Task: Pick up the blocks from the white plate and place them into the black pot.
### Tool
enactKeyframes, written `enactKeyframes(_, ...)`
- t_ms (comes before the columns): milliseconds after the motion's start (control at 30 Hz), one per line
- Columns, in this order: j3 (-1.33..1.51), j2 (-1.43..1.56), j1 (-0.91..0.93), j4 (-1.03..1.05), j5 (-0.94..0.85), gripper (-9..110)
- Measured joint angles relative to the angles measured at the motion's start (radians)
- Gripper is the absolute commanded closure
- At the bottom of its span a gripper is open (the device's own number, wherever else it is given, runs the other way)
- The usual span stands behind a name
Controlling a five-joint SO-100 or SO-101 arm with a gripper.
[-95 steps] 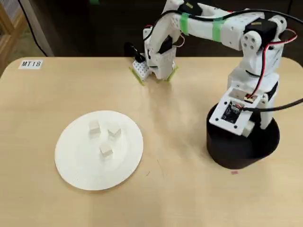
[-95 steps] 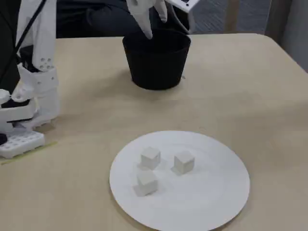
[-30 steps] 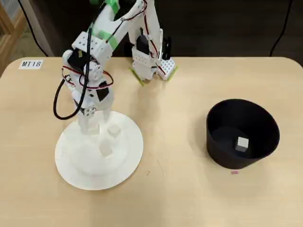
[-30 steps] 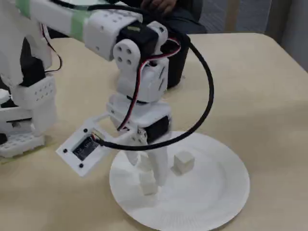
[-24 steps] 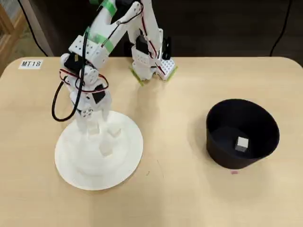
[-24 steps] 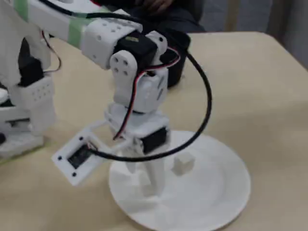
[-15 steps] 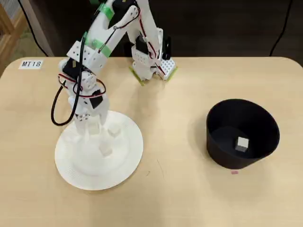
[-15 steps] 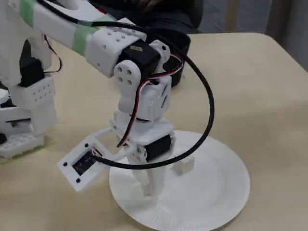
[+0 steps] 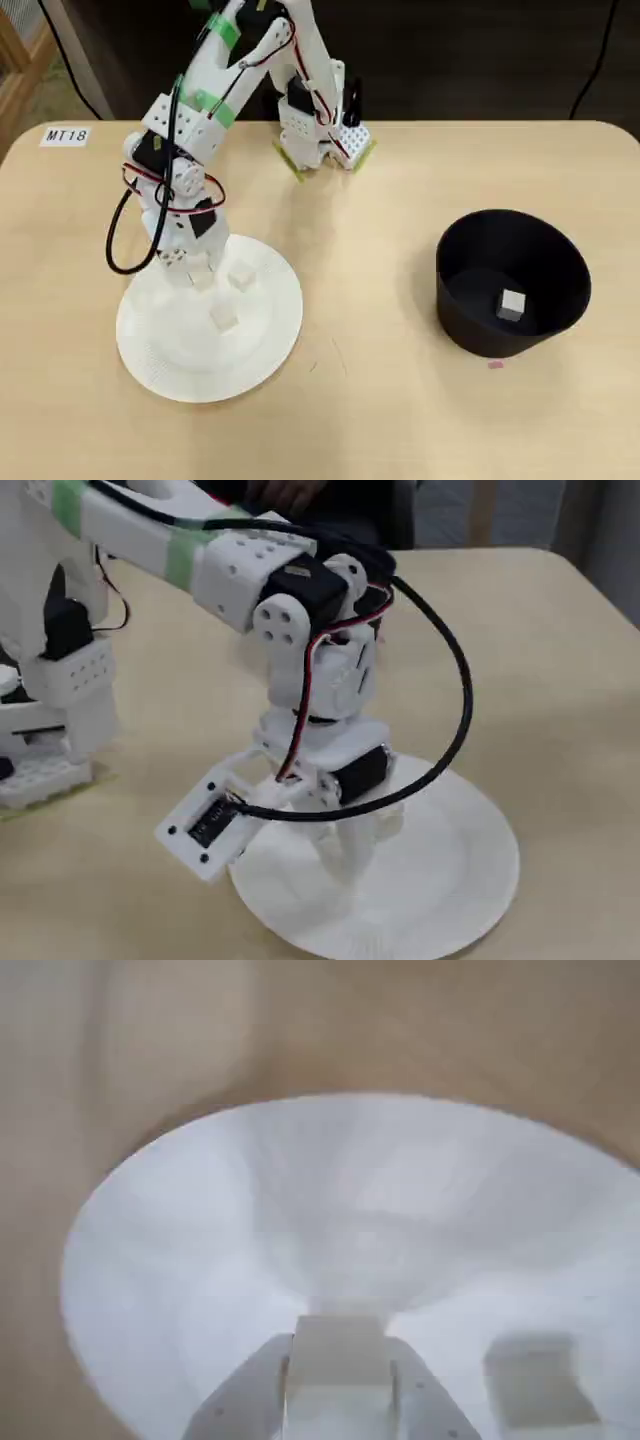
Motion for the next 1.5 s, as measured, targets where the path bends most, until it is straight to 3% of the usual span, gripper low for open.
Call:
enactKeyframes(267, -0.002, 0.295, -0.215, -0.183, -0.281, 104)
enactKeyframes(667, -0.003, 0.555, -0.888, -0.094, -0.611, 104)
enactKeyframes(833, 0.12, 0.591, -1.108, -0.156, -0.669, 104)
enactKeyframes(1100, 0.319, 0.575, -1.244, -0.308, -0.706, 104)
enactKeyframes(1300, 0.356, 0.554, -1.246, -0.345, -0.721, 76)
enactKeyframes(1500, 0.36, 0.554, -1.2, -0.351, -0.719, 75)
